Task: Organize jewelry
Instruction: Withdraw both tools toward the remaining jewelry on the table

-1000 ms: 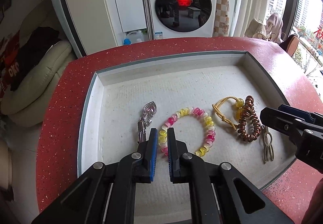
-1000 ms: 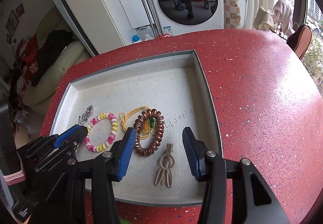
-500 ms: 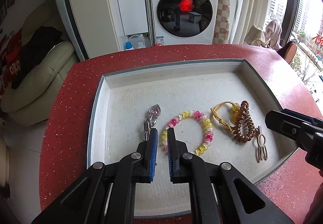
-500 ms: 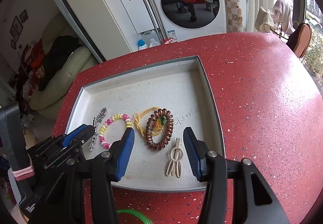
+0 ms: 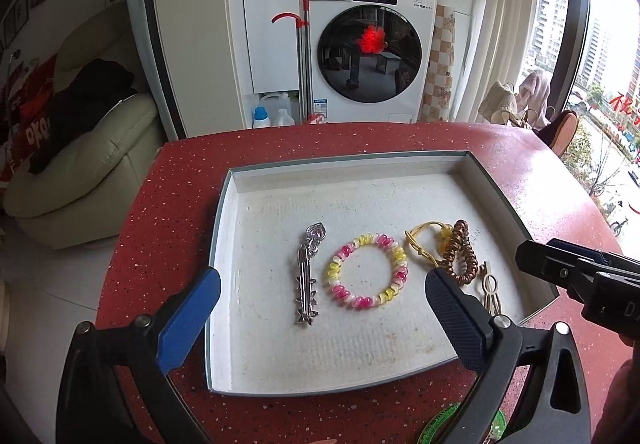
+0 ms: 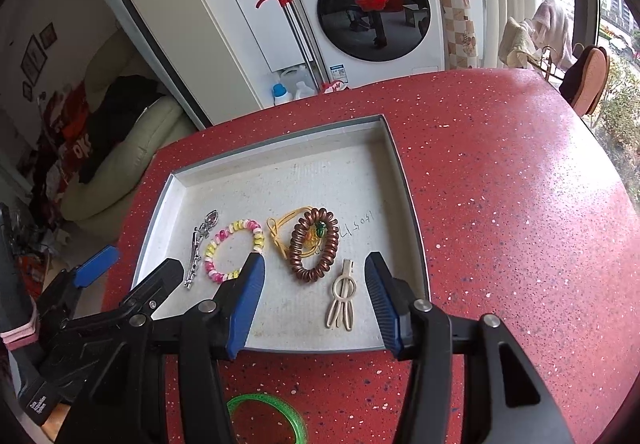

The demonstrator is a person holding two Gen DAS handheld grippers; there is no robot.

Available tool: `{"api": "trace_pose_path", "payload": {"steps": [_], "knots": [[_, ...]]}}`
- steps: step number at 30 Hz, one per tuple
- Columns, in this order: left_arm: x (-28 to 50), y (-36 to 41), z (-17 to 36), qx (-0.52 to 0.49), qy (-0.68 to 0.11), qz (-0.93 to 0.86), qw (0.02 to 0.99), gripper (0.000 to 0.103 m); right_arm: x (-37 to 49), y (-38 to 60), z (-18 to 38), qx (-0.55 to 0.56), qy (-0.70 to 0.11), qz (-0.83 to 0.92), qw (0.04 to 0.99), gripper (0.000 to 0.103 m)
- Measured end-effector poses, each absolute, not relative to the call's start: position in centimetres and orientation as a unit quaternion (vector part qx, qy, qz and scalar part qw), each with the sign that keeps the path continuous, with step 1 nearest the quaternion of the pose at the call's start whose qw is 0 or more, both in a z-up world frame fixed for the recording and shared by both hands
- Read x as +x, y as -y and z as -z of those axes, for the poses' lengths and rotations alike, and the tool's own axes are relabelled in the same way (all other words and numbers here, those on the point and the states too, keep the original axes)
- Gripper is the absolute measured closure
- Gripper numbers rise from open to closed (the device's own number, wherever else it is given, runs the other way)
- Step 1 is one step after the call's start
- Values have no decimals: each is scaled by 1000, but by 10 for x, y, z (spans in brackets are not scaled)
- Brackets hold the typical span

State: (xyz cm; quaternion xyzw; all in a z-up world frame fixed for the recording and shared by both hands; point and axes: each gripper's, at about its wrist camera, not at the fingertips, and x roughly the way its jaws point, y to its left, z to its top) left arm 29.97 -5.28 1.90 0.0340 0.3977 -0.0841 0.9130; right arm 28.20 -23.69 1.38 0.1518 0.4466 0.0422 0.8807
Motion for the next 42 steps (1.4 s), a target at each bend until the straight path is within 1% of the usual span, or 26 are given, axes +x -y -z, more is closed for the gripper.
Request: {"api": "trace_pose_path", "payload": {"steps": [1, 2, 3, 4, 5, 6, 7, 14, 18, 21, 29, 37, 42], "knots": [[297, 51, -21, 35, -398, 82, 913, 0, 280, 236, -15, 152, -445, -44, 881, 36], [294, 49, -22, 34, -398, 80, 913, 0, 277, 236, -17, 152, -442, -46, 883, 23], [291, 47, -24, 32, -397, 79, 914, 0, 273, 235, -20, 151, -436, -45, 886, 18], [287, 44, -24, 29, -396, 78, 914, 0, 269, 235, -23, 153, -428, -45, 890, 18], [283, 41, -23, 26, -396, 76, 915, 0, 264, 236, -27, 156, -420, -46, 893, 14], [279, 38, -24, 22, -396, 77, 915, 0, 261, 236, -29, 160, -415, -47, 895, 9], [276, 36, -26, 18, -397, 80, 914, 0, 258, 237, -32, 163, -410, -47, 896, 0], [252, 27, -31, 18, -397, 95, 913, 0, 232, 234, -42, 155, -389, -39, 907, 0], [241, 22, -27, 24, -409, 93, 908, 0, 219, 229, -41, 150, -391, -40, 907, 0], [228, 20, -24, 39, -402, 83, 911, 0, 208, 228, -39, 157, -394, -45, 905, 0], [196, 5, -11, 58, -400, 74, 912, 0, 183, 218, -34, 142, -422, -54, 894, 0], [173, -1, 21, 40, -444, 99, 890, 0, 146, 206, -10, 147, -459, -88, 872, 0], [155, -2, 34, 34, -454, 114, 883, 0, 115, 199, 4, 128, -473, -99, 866, 0]]}}
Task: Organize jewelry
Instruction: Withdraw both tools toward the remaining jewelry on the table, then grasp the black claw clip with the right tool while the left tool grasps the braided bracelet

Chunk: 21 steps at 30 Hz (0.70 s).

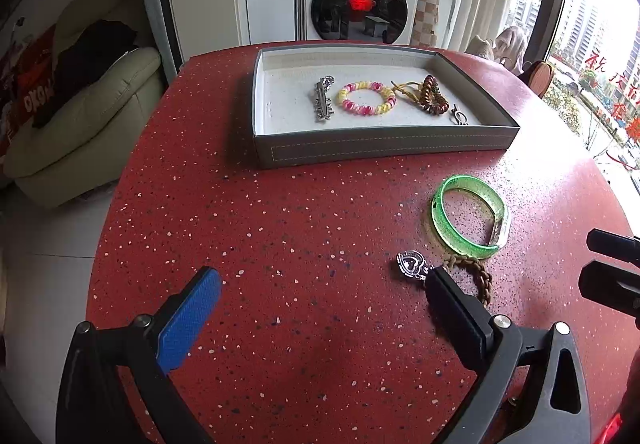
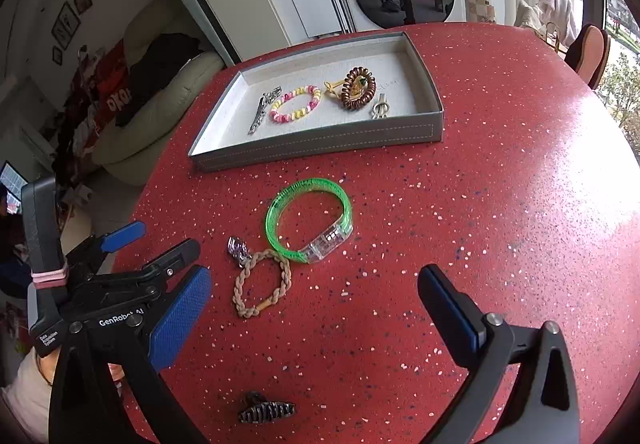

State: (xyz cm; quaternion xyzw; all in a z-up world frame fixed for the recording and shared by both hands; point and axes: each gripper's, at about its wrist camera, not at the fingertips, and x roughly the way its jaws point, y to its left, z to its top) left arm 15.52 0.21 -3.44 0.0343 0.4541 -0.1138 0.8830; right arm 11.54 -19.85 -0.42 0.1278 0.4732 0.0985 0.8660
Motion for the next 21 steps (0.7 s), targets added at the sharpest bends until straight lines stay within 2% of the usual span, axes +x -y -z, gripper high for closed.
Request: {"api": "trace_pose_path", "payload": {"steps": [21], "knots": [[136, 42, 54, 65, -478, 168, 860, 0, 30, 155, 37, 47, -479, -170, 860, 0]]}}
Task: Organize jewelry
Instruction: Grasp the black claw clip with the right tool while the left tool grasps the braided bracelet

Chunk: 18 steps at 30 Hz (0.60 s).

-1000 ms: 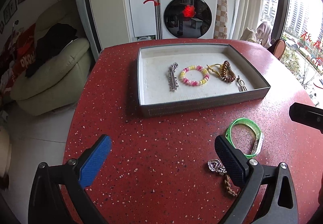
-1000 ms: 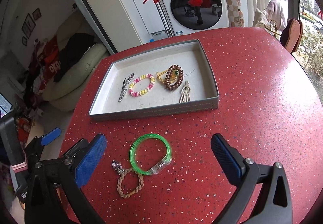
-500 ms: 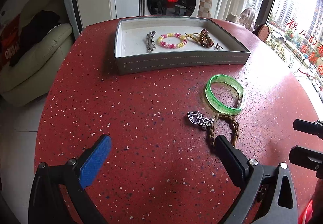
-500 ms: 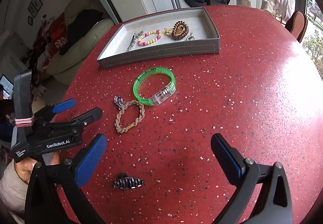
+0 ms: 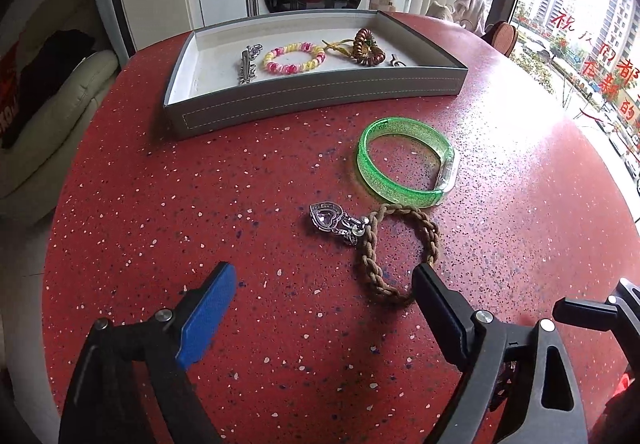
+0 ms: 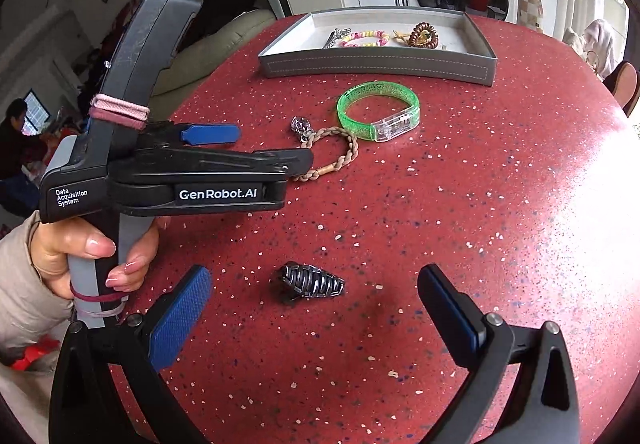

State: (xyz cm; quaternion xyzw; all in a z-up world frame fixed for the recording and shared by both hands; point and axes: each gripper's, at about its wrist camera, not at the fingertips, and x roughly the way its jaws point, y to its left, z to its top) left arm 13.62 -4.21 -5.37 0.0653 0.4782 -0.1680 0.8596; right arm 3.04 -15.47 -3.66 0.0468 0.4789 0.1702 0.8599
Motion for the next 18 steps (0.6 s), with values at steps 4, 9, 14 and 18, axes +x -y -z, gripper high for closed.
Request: {"api": "trace_pose_path", "payload": {"steps": [4, 9, 14, 18], "knots": [[135, 45, 54, 64, -476, 163, 862, 6, 30, 148, 43, 39, -482, -158, 861, 7], [133, 53, 56, 76, -476, 159, 861, 8, 30, 144, 48, 23, -481, -134, 866, 19], [128, 58, 54, 84, -470, 171, 862, 24, 29, 143, 47, 7, -477, -114, 872, 41], [124, 64, 52, 91, -466, 183, 861, 38, 28, 140, 45, -13, -475, -101, 874, 65]]}}
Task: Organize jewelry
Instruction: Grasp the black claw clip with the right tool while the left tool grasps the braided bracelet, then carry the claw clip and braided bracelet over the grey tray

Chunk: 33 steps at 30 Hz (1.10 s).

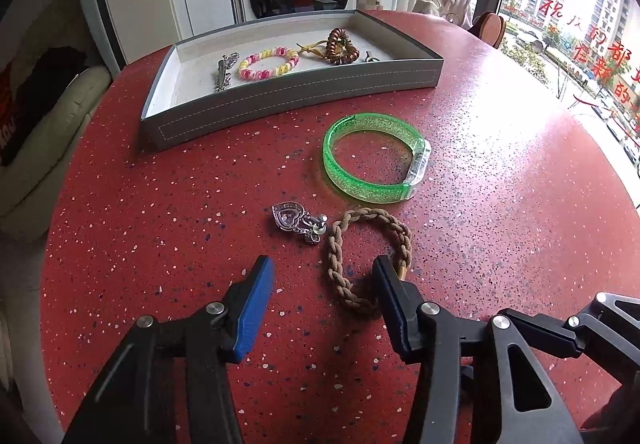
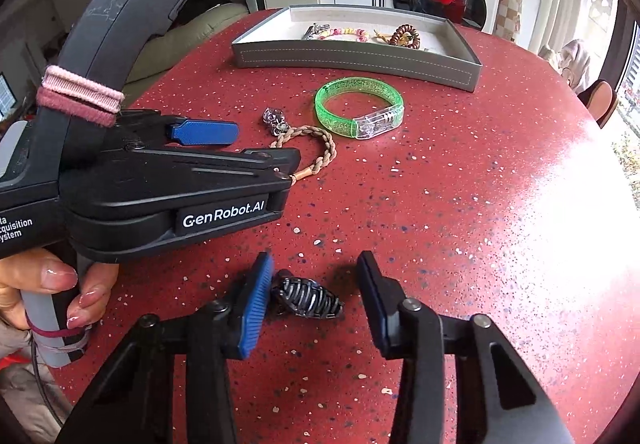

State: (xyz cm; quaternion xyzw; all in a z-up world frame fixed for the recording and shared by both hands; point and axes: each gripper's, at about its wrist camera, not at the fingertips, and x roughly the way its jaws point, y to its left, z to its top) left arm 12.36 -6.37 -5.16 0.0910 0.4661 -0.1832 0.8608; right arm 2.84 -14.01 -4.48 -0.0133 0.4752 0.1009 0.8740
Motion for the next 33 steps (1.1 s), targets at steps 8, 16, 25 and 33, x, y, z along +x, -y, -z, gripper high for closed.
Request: {"api": "trace_pose_path", "payload": {"steps": [8, 16, 25, 33], "knots": [[122, 57, 49, 71, -468, 194, 859, 78, 31, 148, 43, -1, -480, -92, 872, 74], [118, 44, 40, 48, -459, 213, 861, 78, 39, 162, 39, 31, -483, -89, 871, 77], [121, 31, 22, 27, -444, 216, 869, 78, 47, 173, 29, 54, -476, -84, 874, 77], [124, 26, 5, 21, -426, 212, 879, 78, 59, 182, 23, 73, -474, -82, 874, 77]]}}
